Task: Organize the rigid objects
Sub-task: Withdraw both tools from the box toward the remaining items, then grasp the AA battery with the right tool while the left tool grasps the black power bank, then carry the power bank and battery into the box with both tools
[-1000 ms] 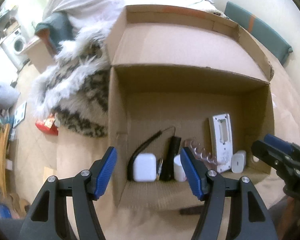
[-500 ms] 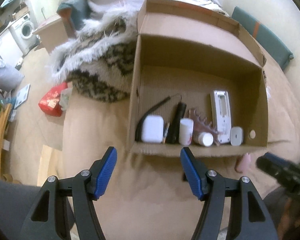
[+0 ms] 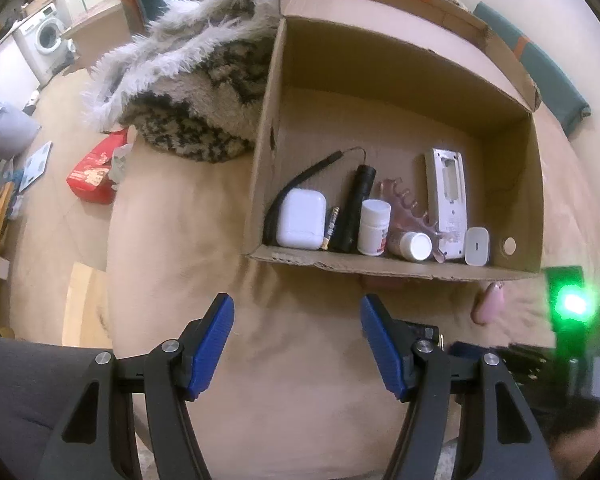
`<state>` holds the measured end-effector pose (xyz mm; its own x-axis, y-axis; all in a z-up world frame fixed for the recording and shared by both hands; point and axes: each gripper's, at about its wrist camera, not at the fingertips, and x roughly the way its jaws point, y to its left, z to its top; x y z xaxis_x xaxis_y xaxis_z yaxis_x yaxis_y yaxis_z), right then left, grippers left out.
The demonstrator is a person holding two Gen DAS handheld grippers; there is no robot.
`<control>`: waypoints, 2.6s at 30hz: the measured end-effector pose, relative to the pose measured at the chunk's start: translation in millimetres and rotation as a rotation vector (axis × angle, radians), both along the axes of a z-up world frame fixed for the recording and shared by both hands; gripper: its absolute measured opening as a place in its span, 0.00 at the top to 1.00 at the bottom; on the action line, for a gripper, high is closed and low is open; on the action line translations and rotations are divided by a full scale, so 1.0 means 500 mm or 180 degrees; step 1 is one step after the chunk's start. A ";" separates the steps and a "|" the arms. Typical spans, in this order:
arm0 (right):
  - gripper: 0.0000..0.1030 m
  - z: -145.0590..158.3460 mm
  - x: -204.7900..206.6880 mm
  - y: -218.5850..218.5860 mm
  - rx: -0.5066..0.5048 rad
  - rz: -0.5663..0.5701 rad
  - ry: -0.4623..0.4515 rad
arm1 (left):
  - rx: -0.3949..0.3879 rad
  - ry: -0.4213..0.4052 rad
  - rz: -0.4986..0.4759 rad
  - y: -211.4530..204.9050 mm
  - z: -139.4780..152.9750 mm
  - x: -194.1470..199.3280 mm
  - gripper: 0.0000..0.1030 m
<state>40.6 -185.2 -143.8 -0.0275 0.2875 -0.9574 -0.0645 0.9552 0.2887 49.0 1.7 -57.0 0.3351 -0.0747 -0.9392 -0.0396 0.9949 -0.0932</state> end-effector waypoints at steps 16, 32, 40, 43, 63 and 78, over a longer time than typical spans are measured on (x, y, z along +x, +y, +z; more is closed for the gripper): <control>0.89 0.038 -0.019 -0.077 0.0003 -0.0413 -0.0318 | -0.0412 0.0758 -0.0673 -0.148 -0.093 0.007 0.14; 0.89 0.029 -0.007 -0.128 0.0135 -0.0763 -0.0342 | 0.0181 0.1069 -0.0781 -0.280 -0.223 0.056 0.04; 0.89 0.033 0.002 -0.124 0.0139 -0.0752 -0.0372 | 0.0316 0.1014 -0.0685 -0.277 -0.234 0.054 0.23; 0.89 0.043 0.001 -0.136 0.0142 -0.0734 -0.0373 | 0.0287 0.0989 -0.0675 -0.256 -0.232 0.053 0.23; 0.89 0.084 -0.015 -0.101 0.0319 -0.0484 -0.0587 | 0.0022 0.0726 -0.0091 -0.100 -0.151 -0.001 0.23; 0.89 0.309 0.038 -0.132 0.0544 -0.0470 -0.1716 | -0.0019 -0.0616 0.0056 0.006 0.139 0.055 0.23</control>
<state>59.5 -251.0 10.9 0.5029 0.4029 -0.7647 -0.1149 0.9080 0.4028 76.3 4.6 12.6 0.5108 -0.0727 -0.8566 -0.0376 0.9936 -0.1068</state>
